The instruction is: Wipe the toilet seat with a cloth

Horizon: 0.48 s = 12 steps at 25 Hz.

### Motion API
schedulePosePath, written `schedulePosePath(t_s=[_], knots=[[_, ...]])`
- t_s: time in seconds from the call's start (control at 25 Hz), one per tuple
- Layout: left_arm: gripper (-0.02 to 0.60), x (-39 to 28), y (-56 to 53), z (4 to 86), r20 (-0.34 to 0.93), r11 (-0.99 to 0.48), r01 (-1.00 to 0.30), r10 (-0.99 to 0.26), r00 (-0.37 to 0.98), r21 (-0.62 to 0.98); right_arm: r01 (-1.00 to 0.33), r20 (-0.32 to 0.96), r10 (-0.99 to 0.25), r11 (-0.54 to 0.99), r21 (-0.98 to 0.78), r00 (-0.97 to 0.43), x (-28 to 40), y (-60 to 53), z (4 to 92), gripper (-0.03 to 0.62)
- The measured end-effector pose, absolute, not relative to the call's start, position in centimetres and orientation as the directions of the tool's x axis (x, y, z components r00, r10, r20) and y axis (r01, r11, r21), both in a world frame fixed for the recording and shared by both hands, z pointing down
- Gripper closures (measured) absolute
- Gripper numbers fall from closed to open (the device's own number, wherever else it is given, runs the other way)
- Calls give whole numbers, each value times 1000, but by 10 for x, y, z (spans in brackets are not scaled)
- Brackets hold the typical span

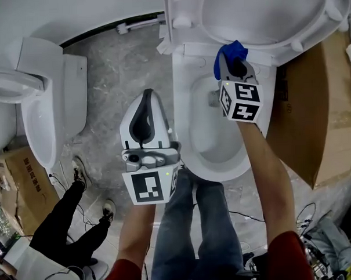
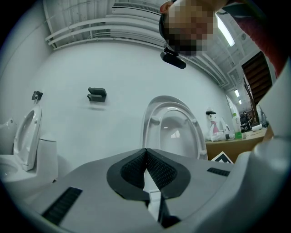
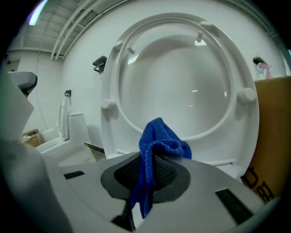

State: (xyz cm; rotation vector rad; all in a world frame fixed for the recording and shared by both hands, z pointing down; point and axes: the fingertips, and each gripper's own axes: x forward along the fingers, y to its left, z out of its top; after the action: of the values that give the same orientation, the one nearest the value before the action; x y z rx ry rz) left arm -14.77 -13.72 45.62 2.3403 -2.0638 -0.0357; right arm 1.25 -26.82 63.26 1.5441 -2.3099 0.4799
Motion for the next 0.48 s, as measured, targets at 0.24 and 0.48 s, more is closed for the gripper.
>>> schedulePosePath(t_s=[0.24, 0.48], knots=[[566, -158, -137, 448, 0, -127, -992, -992, 127, 25, -921, 439, -812, 370, -119, -383, 3, -258, 621, 534], [565, -143, -156, 414, -7, -168, -985, -986, 168, 22, -907, 338, -842, 402, -124, -420, 10, -232, 547, 534]])
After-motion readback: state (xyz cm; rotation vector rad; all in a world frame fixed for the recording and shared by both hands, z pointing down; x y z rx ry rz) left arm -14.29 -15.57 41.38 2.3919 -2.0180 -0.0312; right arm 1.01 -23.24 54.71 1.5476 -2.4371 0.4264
